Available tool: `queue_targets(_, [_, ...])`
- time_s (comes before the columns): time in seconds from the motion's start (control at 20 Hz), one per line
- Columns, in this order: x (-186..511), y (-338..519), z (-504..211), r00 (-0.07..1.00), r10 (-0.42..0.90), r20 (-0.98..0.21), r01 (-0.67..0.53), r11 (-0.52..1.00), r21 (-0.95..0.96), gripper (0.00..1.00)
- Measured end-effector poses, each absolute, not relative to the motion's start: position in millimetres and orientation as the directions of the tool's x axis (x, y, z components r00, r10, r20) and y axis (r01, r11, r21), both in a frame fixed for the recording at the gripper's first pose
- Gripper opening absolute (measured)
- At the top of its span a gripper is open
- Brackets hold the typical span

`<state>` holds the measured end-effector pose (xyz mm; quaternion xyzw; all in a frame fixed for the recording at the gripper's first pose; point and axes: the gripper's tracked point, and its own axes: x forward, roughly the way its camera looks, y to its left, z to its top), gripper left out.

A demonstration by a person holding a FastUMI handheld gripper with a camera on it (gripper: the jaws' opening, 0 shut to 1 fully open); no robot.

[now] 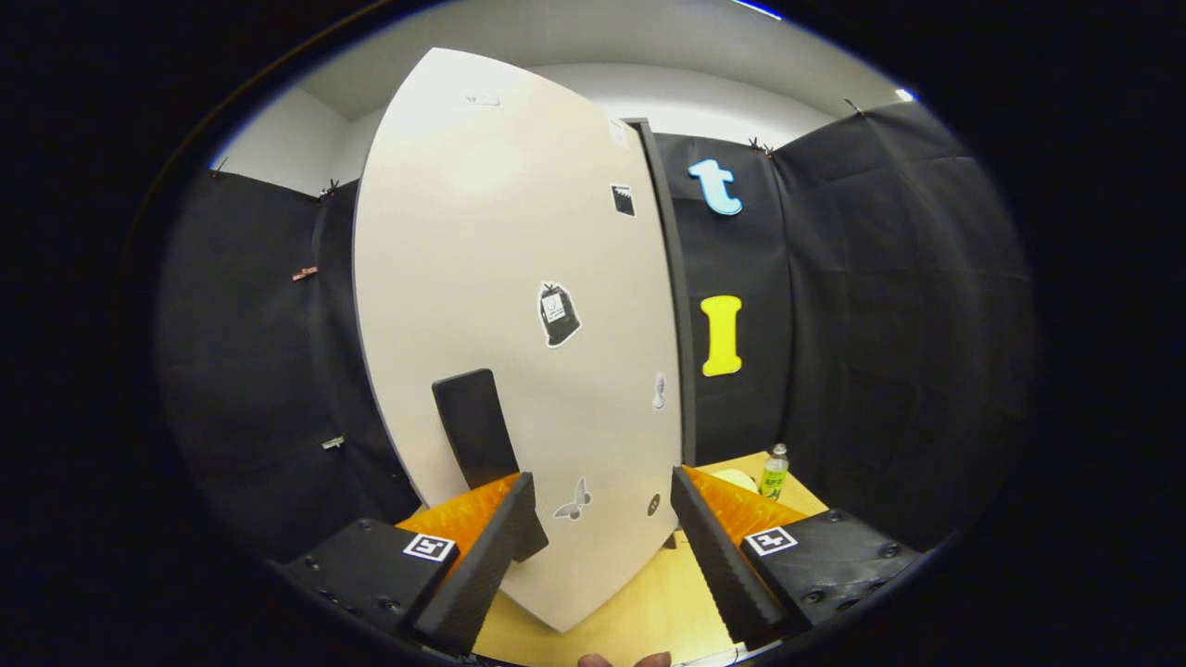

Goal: Open the shoe cabinet door, grab the shoes and put them into the shoe cabinet, then close the shoe cabinet door.

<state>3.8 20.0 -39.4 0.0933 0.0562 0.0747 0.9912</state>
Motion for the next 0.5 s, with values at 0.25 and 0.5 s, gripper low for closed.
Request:
queue_targets(0.25, [27.5, 62.9, -36.8, 0.97, 0.226, -0.093, -0.204, 0.957, 0.205, 0.98])
queue_targets(0.5, [36.5, 71.9, -29.9, 0.975, 0.213, -0.067, -0.198, 0.964, 0.177, 0.98])
